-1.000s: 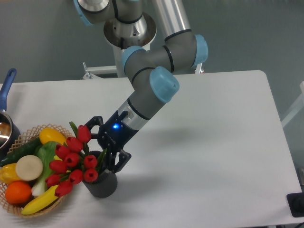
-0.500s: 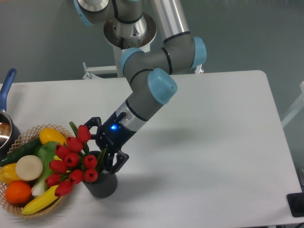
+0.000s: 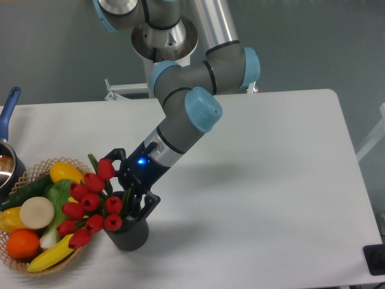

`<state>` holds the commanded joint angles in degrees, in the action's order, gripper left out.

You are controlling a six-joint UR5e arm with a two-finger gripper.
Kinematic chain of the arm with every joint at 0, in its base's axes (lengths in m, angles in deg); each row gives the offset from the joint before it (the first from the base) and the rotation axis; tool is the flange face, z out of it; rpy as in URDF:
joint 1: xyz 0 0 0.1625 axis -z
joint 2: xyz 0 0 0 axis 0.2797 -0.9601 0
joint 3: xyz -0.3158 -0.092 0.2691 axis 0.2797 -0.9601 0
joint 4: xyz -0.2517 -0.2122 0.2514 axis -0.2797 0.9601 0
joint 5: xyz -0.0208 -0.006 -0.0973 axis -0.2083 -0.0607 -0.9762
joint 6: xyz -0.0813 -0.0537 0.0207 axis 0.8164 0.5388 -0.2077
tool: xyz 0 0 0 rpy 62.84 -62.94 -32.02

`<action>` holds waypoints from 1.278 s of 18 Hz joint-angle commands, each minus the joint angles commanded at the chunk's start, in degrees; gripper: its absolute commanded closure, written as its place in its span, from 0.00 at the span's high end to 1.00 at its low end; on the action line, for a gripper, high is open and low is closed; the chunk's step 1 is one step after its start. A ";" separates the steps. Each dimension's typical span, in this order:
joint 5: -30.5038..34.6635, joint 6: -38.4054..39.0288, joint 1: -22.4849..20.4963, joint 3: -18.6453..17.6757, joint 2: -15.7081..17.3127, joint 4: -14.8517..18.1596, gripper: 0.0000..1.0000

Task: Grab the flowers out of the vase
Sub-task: 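Close the gripper around the tulip stems just above the vase rim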

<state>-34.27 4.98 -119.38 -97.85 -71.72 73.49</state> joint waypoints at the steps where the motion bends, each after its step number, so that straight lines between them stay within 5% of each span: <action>1: 0.00 0.00 0.00 0.09 0.09 0.00 1.00; 11: 0.35 0.09 0.00 0.26 -0.26 -0.09 0.64; 23: 0.27 0.09 -0.09 0.18 -0.09 -0.09 0.53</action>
<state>-34.00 5.07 -119.46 -97.68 -71.81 73.40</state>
